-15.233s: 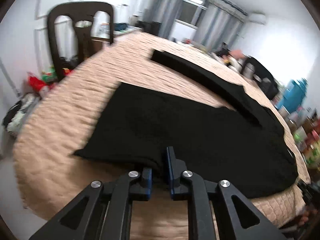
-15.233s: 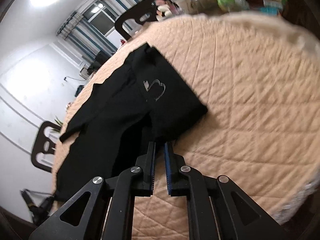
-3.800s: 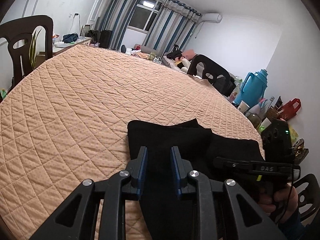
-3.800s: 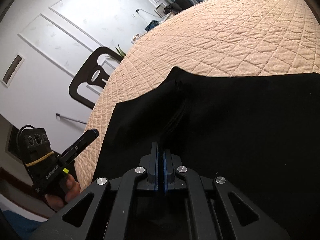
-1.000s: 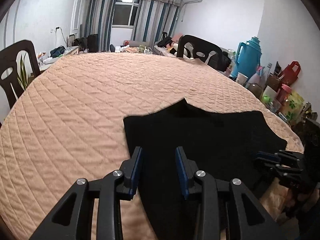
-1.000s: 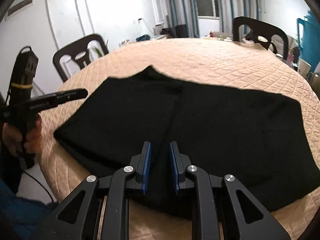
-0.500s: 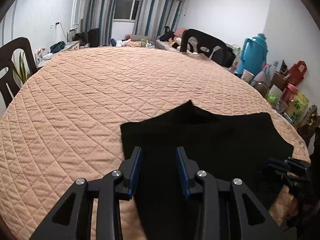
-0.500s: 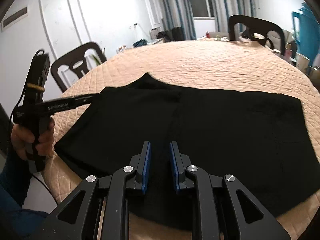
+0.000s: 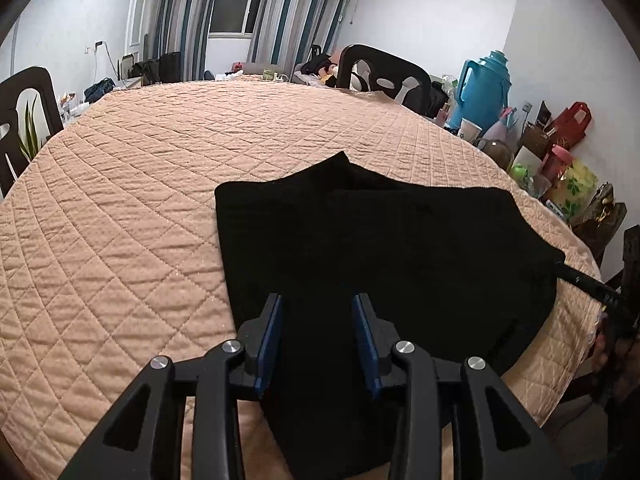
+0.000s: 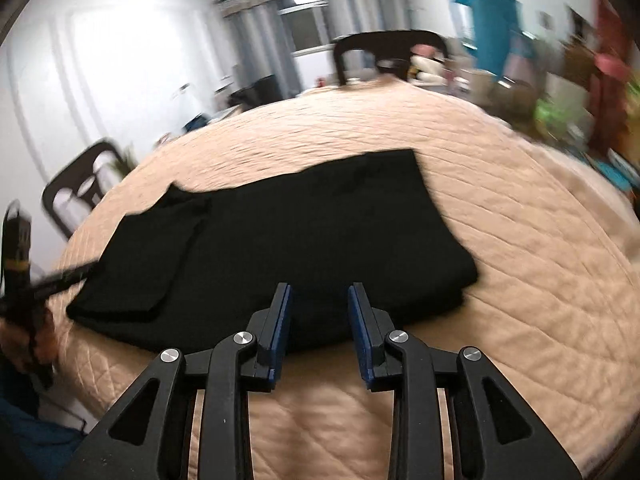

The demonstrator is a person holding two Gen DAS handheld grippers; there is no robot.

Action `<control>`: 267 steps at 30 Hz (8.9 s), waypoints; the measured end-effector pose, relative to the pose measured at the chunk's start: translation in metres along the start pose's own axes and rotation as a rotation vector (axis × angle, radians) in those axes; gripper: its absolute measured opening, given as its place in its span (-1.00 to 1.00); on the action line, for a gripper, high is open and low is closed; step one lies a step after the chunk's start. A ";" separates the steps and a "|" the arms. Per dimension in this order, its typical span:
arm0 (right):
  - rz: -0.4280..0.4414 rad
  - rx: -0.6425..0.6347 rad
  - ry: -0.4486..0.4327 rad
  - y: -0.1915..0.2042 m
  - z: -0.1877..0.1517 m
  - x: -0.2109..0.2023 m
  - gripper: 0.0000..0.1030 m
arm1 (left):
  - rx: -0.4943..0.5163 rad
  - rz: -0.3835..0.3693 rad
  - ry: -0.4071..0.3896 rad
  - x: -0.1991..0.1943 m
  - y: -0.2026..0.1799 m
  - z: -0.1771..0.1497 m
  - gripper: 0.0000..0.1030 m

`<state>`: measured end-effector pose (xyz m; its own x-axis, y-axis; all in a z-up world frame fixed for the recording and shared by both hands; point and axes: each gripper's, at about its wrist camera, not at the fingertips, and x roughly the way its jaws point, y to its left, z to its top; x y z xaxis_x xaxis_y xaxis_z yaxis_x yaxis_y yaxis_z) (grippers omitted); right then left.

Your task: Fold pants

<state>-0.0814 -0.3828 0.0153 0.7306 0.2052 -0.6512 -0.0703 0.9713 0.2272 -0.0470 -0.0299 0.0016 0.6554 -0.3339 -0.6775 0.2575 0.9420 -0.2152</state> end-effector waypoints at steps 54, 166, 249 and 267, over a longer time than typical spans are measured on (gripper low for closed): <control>0.146 0.410 -0.149 -0.035 0.050 0.014 -0.56 | -0.059 0.036 -0.066 -0.005 0.015 0.010 -0.20; 0.331 -0.293 0.062 0.145 0.040 0.093 -0.74 | 0.072 0.042 -0.118 -0.017 0.002 0.031 -0.20; 0.495 0.088 0.246 0.087 0.035 0.126 -0.17 | -0.323 -0.094 -0.011 0.021 0.056 0.018 0.15; 0.572 0.126 0.264 0.089 0.027 0.118 -0.13 | -0.409 -0.210 -0.004 0.016 0.055 0.004 0.15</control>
<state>0.0172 -0.2752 -0.0221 0.4081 0.7253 -0.5544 -0.3073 0.6810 0.6647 -0.0200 0.0165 -0.0182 0.6216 -0.5188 -0.5869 0.0842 0.7891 -0.6084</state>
